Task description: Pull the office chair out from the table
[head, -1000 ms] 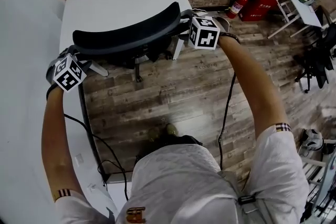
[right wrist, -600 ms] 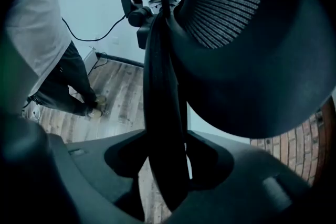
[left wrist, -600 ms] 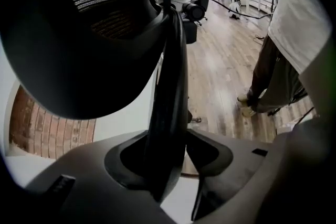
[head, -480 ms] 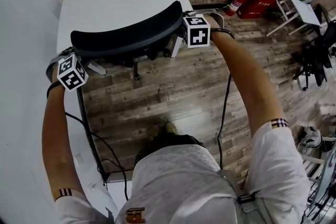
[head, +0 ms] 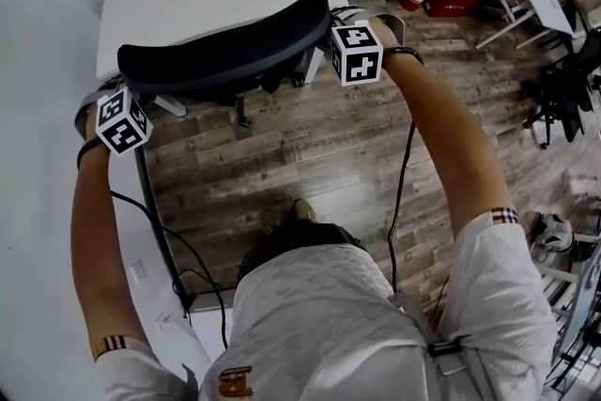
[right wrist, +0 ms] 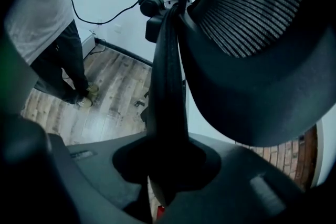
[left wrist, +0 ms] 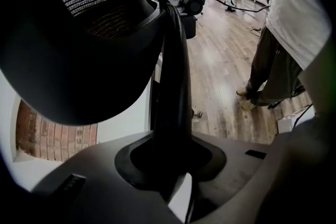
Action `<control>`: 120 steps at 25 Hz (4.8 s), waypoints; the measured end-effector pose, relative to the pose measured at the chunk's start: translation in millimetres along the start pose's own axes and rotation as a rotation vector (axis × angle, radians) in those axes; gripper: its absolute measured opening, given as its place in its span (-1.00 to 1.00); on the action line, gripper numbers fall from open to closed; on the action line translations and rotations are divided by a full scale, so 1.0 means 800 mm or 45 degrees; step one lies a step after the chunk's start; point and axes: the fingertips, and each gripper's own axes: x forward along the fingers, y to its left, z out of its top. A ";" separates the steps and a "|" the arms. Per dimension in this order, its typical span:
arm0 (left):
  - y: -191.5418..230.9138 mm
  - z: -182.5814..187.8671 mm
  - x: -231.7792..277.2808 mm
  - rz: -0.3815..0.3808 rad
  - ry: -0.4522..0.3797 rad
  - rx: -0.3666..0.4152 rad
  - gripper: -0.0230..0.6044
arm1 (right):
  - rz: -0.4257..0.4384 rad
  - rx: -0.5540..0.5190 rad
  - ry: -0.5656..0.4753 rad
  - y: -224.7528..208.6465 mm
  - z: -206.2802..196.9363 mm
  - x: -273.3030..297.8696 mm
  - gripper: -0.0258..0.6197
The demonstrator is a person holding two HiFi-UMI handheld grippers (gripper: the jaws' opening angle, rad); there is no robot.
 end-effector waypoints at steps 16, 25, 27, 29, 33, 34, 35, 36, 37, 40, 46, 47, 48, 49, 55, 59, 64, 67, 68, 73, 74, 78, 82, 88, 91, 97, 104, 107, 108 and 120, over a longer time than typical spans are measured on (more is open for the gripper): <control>-0.084 -0.009 -0.051 0.032 -0.023 0.025 -0.63 | -0.052 0.016 0.013 0.083 0.043 -0.050 -0.70; -0.135 -0.012 -0.076 0.024 0.002 0.017 -0.63 | -0.057 0.017 0.002 0.134 0.069 -0.080 -0.71; -0.148 -0.010 -0.085 0.018 0.010 0.013 -0.63 | -0.060 0.011 -0.001 0.145 0.071 -0.088 -0.71; -0.164 -0.006 -0.094 0.021 0.013 0.010 -0.63 | -0.067 0.002 -0.003 0.160 0.073 -0.097 -0.72; -0.201 -0.008 -0.111 0.007 0.048 -0.014 -0.63 | -0.090 -0.020 -0.007 0.188 0.078 -0.113 -0.72; -0.210 -0.008 -0.114 0.003 0.056 -0.024 -0.63 | -0.089 -0.022 -0.012 0.195 0.080 -0.118 -0.72; -0.219 -0.008 -0.118 0.002 0.063 -0.030 -0.63 | -0.091 -0.024 -0.014 0.203 0.082 -0.122 -0.72; -0.227 -0.007 -0.121 0.006 0.068 -0.031 -0.63 | -0.093 -0.026 -0.015 0.211 0.083 -0.126 -0.72; -0.232 -0.004 -0.127 0.017 0.074 -0.024 -0.63 | -0.096 -0.028 -0.013 0.219 0.084 -0.129 -0.72; -0.248 0.004 -0.145 0.049 0.092 -0.001 -0.63 | -0.103 -0.033 -0.012 0.242 0.090 -0.143 -0.73; -0.293 0.010 -0.163 0.047 0.115 -0.009 -0.63 | -0.099 -0.033 -0.012 0.285 0.100 -0.167 -0.73; -0.301 0.011 -0.167 0.044 0.116 -0.009 -0.63 | -0.097 -0.032 -0.010 0.293 0.101 -0.171 -0.73; -0.308 0.012 -0.172 0.042 0.116 -0.009 -0.63 | -0.096 -0.033 -0.009 0.300 0.102 -0.175 -0.73; -0.315 0.012 -0.176 0.041 0.116 -0.010 -0.63 | -0.097 -0.035 -0.008 0.306 0.104 -0.179 -0.73; -0.351 0.016 -0.201 0.039 0.109 -0.005 -0.63 | -0.097 -0.036 -0.007 0.340 0.117 -0.203 -0.73; -0.376 0.016 -0.218 0.046 0.098 0.004 -0.63 | -0.101 -0.030 0.002 0.364 0.127 -0.219 -0.73; -0.421 0.007 -0.226 -0.006 0.086 -0.015 -0.63 | -0.088 -0.019 0.005 0.398 0.139 -0.239 -0.73; -0.438 0.013 -0.245 0.002 0.077 -0.003 -0.63 | -0.101 -0.010 0.000 0.415 0.149 -0.257 -0.73; -0.443 0.015 -0.250 0.012 0.076 0.004 -0.63 | -0.102 -0.006 0.004 0.422 0.150 -0.262 -0.73; -0.470 0.016 -0.267 0.053 0.062 0.027 -0.64 | -0.096 0.008 0.030 0.457 0.162 -0.276 -0.73; -0.478 0.015 -0.269 0.054 0.061 0.028 -0.64 | -0.097 0.012 0.031 0.463 0.165 -0.280 -0.73; -0.502 0.016 -0.281 0.060 0.058 0.035 -0.64 | -0.098 0.021 0.041 0.489 0.170 -0.291 -0.73; -0.526 0.011 -0.294 0.060 0.060 0.039 -0.64 | -0.105 0.023 0.046 0.509 0.184 -0.304 -0.73; -0.561 0.015 -0.309 0.059 0.064 0.033 -0.64 | -0.099 0.016 0.052 0.544 0.189 -0.320 -0.73; -0.573 0.017 -0.322 0.057 0.075 0.034 -0.64 | -0.096 0.015 0.037 0.555 0.197 -0.334 -0.73; -0.606 0.019 -0.336 0.041 0.093 0.015 -0.64 | -0.108 0.007 0.038 0.579 0.204 -0.352 -0.73; -0.634 0.016 -0.351 0.044 0.110 0.019 -0.64 | -0.117 0.010 0.042 0.608 0.212 -0.367 -0.73; -0.640 0.016 -0.353 0.049 0.111 0.016 -0.64 | -0.120 0.014 0.047 0.613 0.216 -0.371 -0.73; -0.645 0.014 -0.354 0.045 0.113 0.014 -0.64 | -0.118 0.016 0.048 0.618 0.218 -0.372 -0.73; -0.680 0.018 -0.387 0.071 0.089 0.059 -0.64 | -0.095 0.044 0.067 0.664 0.237 -0.401 -0.72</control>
